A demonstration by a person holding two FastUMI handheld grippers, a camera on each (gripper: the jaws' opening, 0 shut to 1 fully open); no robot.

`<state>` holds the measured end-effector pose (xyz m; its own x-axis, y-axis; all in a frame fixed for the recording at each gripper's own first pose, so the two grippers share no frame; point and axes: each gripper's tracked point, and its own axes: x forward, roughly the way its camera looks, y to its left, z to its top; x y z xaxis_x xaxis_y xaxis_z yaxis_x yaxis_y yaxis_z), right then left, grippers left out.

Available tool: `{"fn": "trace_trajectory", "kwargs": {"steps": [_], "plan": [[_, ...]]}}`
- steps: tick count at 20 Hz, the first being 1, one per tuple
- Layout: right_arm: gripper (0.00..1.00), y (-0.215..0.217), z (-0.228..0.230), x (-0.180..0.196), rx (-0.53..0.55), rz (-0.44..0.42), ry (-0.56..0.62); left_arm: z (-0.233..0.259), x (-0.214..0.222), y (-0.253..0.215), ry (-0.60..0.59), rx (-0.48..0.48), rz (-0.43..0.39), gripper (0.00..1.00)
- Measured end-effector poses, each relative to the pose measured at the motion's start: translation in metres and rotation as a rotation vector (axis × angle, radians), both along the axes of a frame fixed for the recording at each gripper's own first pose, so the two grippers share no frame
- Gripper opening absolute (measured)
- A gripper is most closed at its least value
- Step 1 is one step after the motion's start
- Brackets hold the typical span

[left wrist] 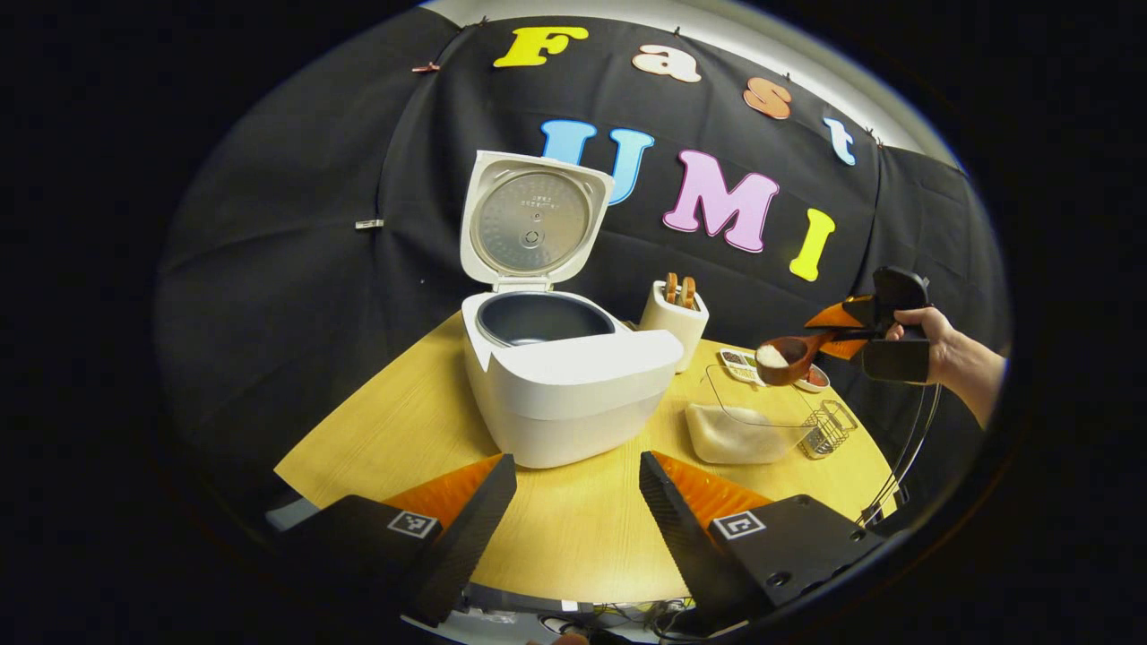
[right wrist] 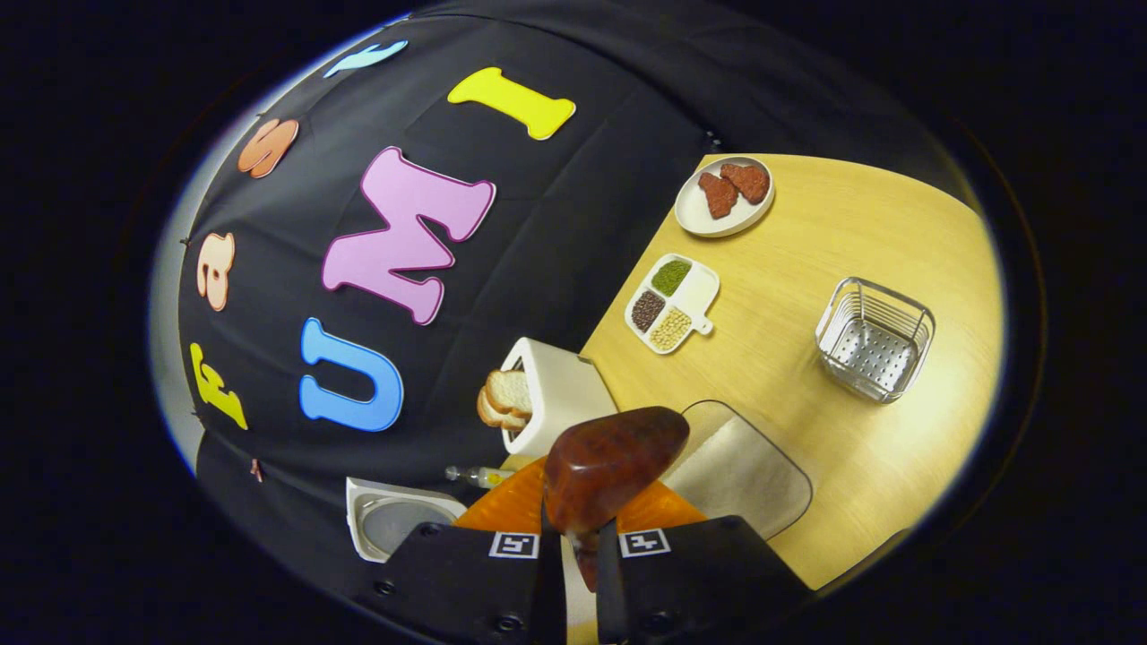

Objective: Close the left gripper, press the button to open the rice cooker; take a wooden spoon from the chopstick holder with the right hand, scoop a spoonful of rice and pour it into the rice cooker, then put the wooden spoon back into the chopstick holder.

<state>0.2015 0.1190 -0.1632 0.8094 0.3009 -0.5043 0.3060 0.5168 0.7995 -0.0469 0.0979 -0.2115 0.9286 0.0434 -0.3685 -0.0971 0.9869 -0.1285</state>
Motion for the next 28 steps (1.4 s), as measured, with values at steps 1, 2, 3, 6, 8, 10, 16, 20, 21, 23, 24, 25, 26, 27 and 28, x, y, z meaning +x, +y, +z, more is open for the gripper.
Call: {"fn": "trace_trajectory", "kwargs": {"steps": [1,2,3,6,8,10,16,20,21,23,24,25,26,27,28], "plan": [[0.18,0.009,0.007,0.002,0.011,0.013,-0.012,-0.004,-0.001,0.000,0.005,-0.009,0.007,0.95],[0.18,0.018,0.014,0.005,0.024,0.024,-0.023,-0.005,-0.003,0.001,0.008,-0.017,0.013,0.96],[0.18,0.028,0.022,0.008,0.040,0.035,-0.031,-0.004,-0.007,0.004,0.007,-0.020,0.021,0.96],[0.18,0.061,0.035,0.013,0.088,0.081,-0.041,-0.002,-0.009,0.011,0.001,-0.020,0.037,0.96],[0.18,0.083,0.039,0.015,0.080,0.112,-0.054,-0.005,-0.013,0.019,0.003,-0.017,0.052,0.96],[0.17,0.106,0.044,0.016,0.085,0.150,-0.057,-0.009,-0.016,0.029,0.011,-0.025,0.072,0.96],[0.17,0.171,0.064,0.029,0.179,0.200,-0.057,-0.013,-0.017,0.060,0.022,-0.032,0.117,0.96],[0.18,0.221,0.075,0.035,0.187,0.267,-0.069,-0.014,-0.015,0.079,0.025,-0.041,0.149,0.95],[0.18,0.232,0.079,0.035,0.183,0.283,-0.078,-0.014,-0.014,0.083,0.024,-0.051,0.157,0.96],[0.18,0.257,0.085,0.040,0.138,0.318,-0.110,-0.015,-0.015,0.092,0.025,-0.069,0.173,0.96],[0.17,0.268,0.086,0.043,0.099,0.333,-0.138,-0.014,-0.016,0.095,0.023,-0.075,0.178,0.96],[0.17,0.275,0.087,0.045,0.048,0.351,-0.171,-0.015,-0.016,0.099,0.025,-0.075,0.183,0.96],[0.17,0.284,0.088,0.046,-0.015,0.377,-0.211,-0.016,-0.018,0.104,0.035,-0.064,0.190,0.96],[0.17,0.294,0.087,0.044,-0.079,0.408,-0.251,-0.016,-0.017,0.109,0.041,-0.051,0.196,0.96],[0.17,0.304,0.086,0.045,-0.135,0.437,-0.294,-0.013,-0.017,0.113,0.038,-0.044,0.201,0.96]]}}
